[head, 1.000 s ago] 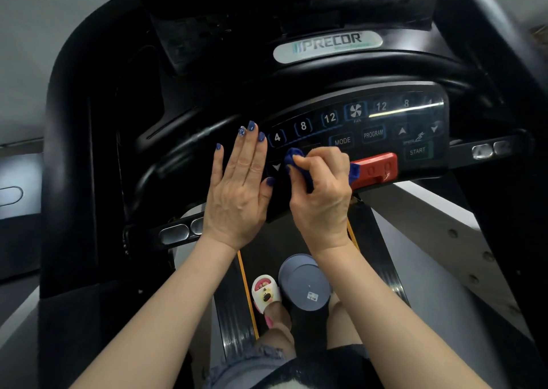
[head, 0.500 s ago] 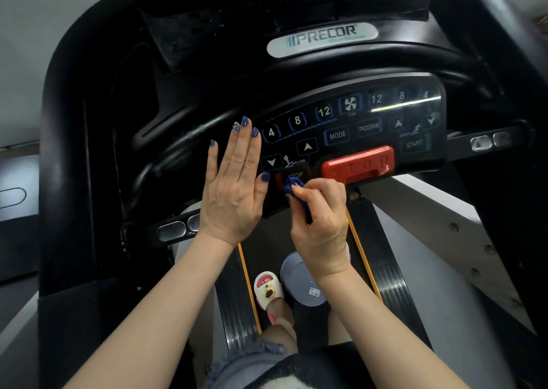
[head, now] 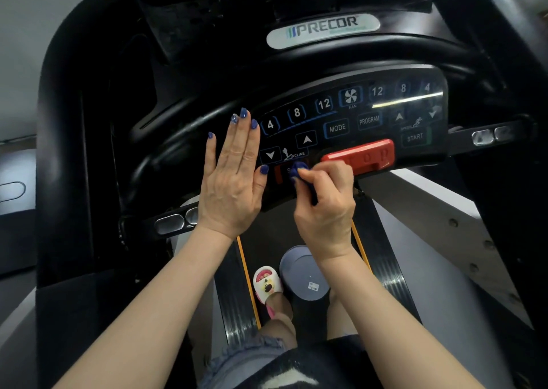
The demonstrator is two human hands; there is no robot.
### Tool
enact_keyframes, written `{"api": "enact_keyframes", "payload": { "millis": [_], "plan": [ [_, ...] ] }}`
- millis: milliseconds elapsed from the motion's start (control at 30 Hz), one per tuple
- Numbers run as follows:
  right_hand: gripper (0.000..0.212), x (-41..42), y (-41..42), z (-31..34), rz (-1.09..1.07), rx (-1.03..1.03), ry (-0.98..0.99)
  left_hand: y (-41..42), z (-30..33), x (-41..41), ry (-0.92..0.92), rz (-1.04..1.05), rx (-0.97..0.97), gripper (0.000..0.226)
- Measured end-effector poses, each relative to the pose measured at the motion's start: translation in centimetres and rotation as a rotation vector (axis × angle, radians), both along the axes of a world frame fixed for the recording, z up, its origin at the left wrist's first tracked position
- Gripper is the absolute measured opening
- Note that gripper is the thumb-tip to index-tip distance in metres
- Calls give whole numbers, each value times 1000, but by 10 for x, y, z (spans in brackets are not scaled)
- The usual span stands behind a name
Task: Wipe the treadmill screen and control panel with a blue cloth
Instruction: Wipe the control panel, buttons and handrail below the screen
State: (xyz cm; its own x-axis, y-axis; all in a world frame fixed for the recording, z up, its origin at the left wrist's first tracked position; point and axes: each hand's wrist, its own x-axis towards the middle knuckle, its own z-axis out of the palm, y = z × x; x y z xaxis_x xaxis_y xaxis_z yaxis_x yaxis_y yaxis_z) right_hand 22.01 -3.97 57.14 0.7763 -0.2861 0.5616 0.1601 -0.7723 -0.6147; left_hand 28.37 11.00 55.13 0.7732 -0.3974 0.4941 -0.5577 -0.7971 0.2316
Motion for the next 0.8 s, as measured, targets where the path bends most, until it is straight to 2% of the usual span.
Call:
{"api": "enact_keyframes", "payload": {
  "millis": [233,567,800],
  "plan": [
    [3,-8,-10,-4,-27,-32,-8,-1,1,-1,-5,2,0,56],
    [4,28,-13,27,-61,-26,-42,-1,1,-1,-2,6,-7,57],
    [9,33,-13,16,-44,-79,-39,1,0,-2,-10,-11,-20,56]
  ]
}}
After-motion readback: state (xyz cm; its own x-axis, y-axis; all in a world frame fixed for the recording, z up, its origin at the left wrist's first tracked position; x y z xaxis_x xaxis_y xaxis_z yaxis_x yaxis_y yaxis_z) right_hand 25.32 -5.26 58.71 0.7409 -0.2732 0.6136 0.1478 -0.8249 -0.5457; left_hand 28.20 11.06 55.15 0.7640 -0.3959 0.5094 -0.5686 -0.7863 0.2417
